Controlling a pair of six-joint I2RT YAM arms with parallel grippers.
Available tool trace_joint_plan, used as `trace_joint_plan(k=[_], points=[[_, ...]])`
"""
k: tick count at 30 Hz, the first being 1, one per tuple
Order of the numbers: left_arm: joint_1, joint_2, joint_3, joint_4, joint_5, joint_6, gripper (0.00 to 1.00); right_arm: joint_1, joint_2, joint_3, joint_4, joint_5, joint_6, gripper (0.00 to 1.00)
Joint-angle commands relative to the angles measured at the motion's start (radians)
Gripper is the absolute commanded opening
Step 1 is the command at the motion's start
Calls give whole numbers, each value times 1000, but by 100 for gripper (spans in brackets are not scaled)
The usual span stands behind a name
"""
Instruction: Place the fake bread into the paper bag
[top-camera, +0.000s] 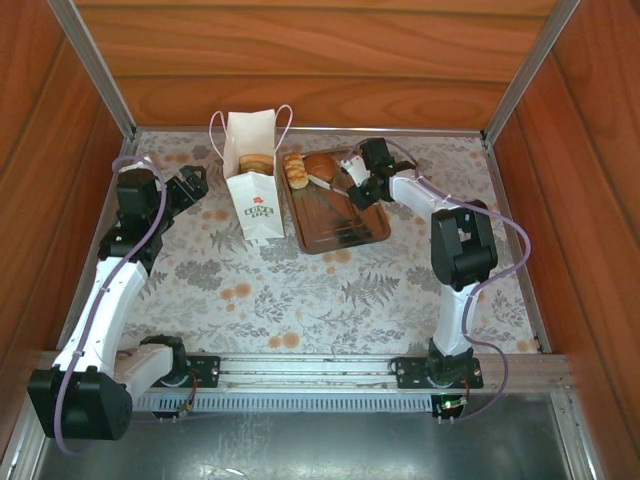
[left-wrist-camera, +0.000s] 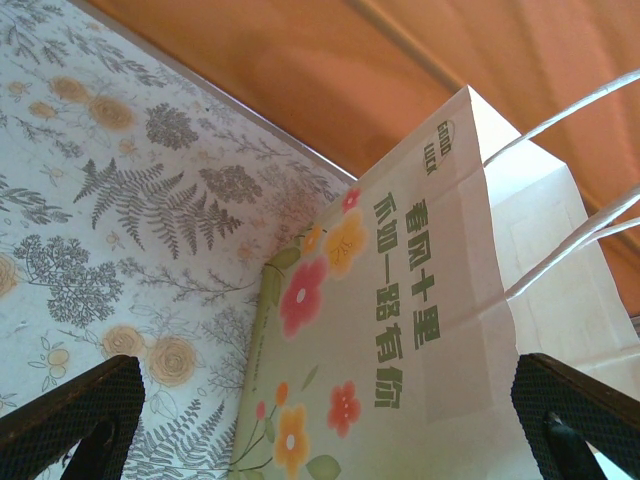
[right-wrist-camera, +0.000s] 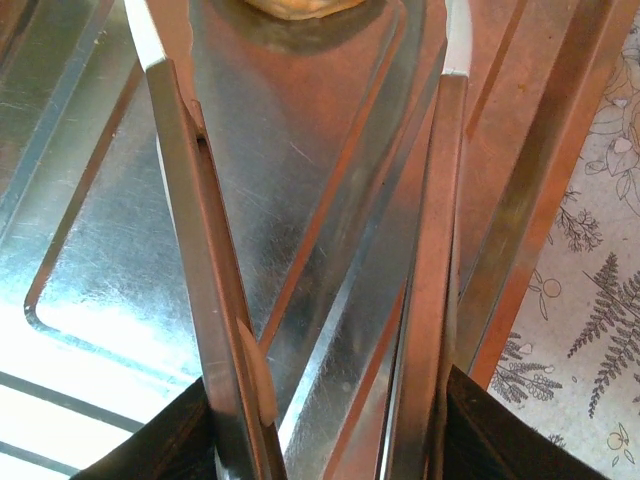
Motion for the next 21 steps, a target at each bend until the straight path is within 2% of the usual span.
trace_joint_plan(k=[1,8,12,21], points=[[8,-3,17,-17,-1,13,100,14,22,39,22,-4,-20,50],[8,-9,23,-21,2,11,100,28,51,72,-7,20,-33,49],[8,-11,22,-22,0,11,100,31,37,62,0,30,-26,43],[8,-10,42,-28,4,11,100,31,-150,-89,48,125,43,32]])
